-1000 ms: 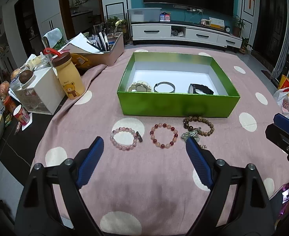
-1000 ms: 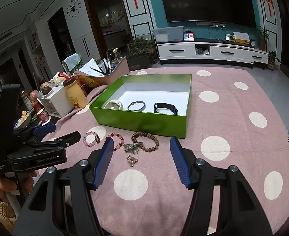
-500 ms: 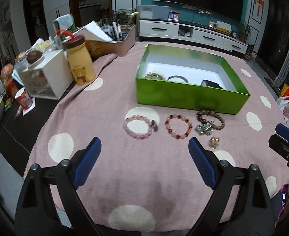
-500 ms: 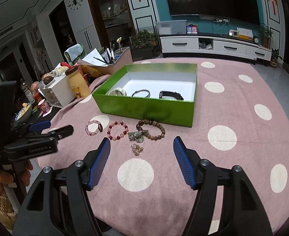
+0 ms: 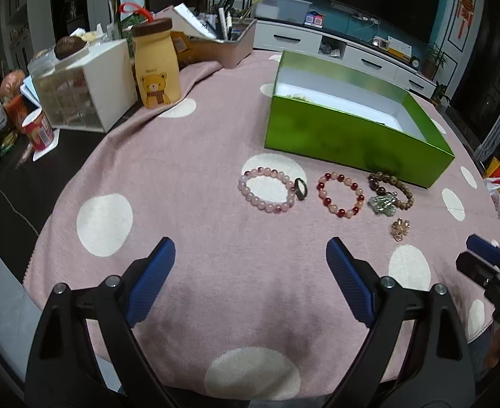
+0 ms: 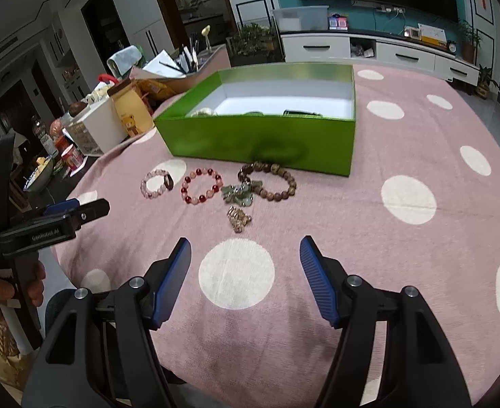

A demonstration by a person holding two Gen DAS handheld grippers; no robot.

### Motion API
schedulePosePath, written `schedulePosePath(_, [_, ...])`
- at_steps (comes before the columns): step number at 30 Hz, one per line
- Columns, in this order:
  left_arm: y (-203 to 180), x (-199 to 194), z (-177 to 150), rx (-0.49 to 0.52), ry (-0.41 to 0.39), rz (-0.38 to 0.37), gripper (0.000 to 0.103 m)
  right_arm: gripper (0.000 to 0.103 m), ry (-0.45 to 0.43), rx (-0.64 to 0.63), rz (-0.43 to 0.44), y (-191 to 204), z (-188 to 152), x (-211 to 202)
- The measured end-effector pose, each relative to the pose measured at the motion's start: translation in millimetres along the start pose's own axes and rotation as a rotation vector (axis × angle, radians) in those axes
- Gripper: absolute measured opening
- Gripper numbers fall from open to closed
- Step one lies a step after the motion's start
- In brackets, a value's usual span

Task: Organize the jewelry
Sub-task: 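Withdraw both open tools from the box back over the table, then grasp the pink bead bracelet with the left tool while the right tool grasps the gold charm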

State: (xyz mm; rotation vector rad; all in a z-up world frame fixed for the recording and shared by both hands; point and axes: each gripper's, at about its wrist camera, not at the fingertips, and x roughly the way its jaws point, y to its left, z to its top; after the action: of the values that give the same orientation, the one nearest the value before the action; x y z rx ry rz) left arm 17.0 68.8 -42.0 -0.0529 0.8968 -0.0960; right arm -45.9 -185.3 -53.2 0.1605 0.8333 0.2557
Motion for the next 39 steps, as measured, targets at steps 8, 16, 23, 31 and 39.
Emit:
schedulePosePath(8, [9, 21, 6, -0.066, 0.046, -0.004, 0.088, 0.067, 0.038, -0.004, -0.008, -1, -3, 20])
schedulePosePath(16, [7, 41, 20, -0.083, 0.056, -0.005, 0.076, 0.067, 0.056, -0.034, -0.024, 0, 0, 39])
schedulePosePath(23, [6, 62, 34, -0.085, 0.061, 0.015, 0.065, 0.066, 0.056, -0.091, -0.045, 9, 10, 54])
schedulePosePath(31, [1, 81, 42, -0.061, 0.061, 0.025, 0.053, 0.055, 0.079, -0.123, -0.063, 11, 17, 73])
schedulePosePath(39, [-3, 90, 44, -0.027, 0.056, 0.042, 0.034, 0.042, 0.088, -0.159, -0.082, 16, 20, 83])
